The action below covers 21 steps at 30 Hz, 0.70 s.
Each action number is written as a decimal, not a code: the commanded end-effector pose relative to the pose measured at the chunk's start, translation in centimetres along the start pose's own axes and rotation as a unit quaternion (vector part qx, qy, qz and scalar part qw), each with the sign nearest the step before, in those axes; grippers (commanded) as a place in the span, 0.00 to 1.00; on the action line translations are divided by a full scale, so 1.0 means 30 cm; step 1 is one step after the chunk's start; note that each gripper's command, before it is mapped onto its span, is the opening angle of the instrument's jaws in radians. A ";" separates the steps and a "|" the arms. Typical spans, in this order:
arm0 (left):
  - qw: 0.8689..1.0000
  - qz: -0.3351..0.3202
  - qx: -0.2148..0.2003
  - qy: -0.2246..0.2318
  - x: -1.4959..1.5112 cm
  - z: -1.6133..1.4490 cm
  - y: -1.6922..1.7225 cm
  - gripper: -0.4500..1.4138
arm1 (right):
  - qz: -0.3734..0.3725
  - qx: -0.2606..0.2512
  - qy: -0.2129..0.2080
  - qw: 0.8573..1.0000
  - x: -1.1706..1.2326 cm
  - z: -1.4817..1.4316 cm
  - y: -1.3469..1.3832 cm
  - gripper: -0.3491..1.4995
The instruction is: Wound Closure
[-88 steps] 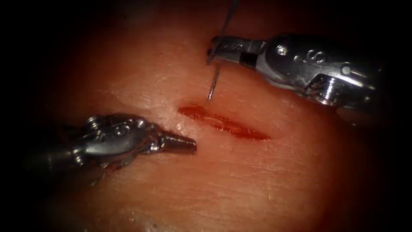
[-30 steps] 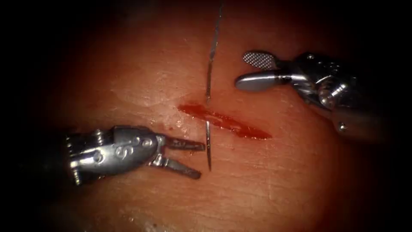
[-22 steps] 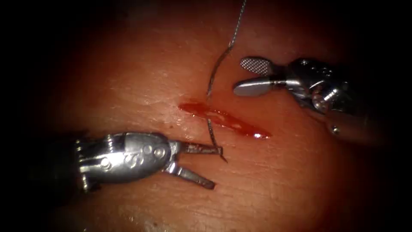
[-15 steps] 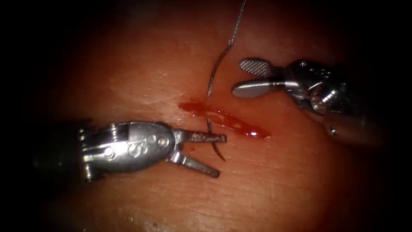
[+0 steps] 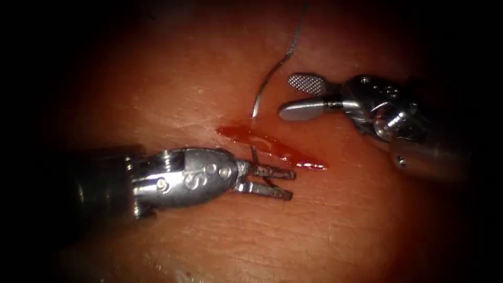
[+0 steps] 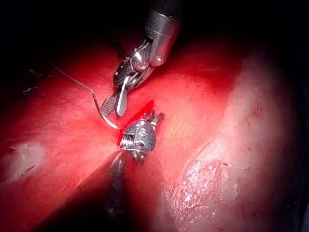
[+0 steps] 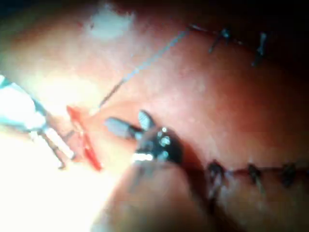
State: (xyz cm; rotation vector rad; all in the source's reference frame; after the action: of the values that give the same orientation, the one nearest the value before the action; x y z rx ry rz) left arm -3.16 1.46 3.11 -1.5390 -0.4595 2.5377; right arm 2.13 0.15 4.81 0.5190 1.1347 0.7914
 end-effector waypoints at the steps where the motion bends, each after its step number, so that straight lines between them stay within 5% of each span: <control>1: 1.000 -0.014 0.005 -0.001 0.000 0.000 -0.001 0.00 | 0.001 -0.002 0.002 1.000 0.0012 0.0007 0.0020 0.85; 6: 0.995 -0.102 -0.009 -0.001 0.005 -0.003 0.004 0.00 | -0.002 -0.003 0.003 1.000 0.0008 -0.0006 0.0034 0.84; 11: 0.972 -0.207 -0.099 0.060 0.016 -0.006 0.014 0.00 | -0.003 -0.004 0.003 1.000 0.0007 -0.0011 0.0033 0.84; 19: 0.932 -0.298 -0.174 0.112 0.027 -0.016 0.020 0.00 | -0.004 0.006 -0.001 1.000 -0.0005 -0.0025 0.0031 0.83; 21: 0.931 -0.297 -0.181 0.113 0.029 -0.017 0.021 0.00 | -0.007 0.007 -0.003 1.000 -0.0006 -0.0026 0.0031 0.83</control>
State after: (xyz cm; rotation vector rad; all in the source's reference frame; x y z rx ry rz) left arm -3.03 1.19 1.87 -1.4727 -1.2095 1.8550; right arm 1.96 0.17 4.81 0.5280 1.1347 0.7736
